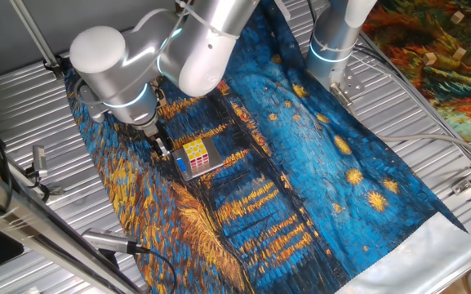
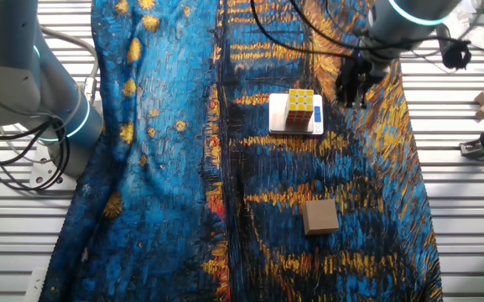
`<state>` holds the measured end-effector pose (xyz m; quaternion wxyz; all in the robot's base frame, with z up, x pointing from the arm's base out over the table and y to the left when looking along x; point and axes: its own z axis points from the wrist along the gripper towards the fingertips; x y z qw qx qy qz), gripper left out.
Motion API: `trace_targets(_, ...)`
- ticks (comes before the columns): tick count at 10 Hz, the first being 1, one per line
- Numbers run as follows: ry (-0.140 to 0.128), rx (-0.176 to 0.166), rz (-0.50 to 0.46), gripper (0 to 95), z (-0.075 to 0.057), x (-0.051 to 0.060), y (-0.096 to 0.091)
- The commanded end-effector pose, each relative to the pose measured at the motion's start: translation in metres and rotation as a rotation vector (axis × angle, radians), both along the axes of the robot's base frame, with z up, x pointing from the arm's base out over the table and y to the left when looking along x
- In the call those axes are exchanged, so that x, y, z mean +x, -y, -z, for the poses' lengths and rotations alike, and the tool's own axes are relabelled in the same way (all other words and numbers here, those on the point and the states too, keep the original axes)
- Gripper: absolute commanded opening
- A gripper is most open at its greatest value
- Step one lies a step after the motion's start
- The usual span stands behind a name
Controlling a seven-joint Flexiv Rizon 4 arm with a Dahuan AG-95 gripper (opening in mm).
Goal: Place the block on the scale
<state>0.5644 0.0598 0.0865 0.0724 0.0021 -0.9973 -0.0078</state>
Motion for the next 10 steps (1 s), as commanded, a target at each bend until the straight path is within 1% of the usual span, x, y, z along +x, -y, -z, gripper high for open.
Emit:
trace_targets(1, 0.000, 0.000, 0.001, 0.0, -0.0009, 0.0005, -0.0008)
trace_targets(6, -0.002, 0.000, -0.007, 0.0, -0.0018, 0.0000, -0.0013)
trace_targets(10, -0.007, -0.007, 0.003, 0.0, -0.0018, -0.0001, -0.0012)
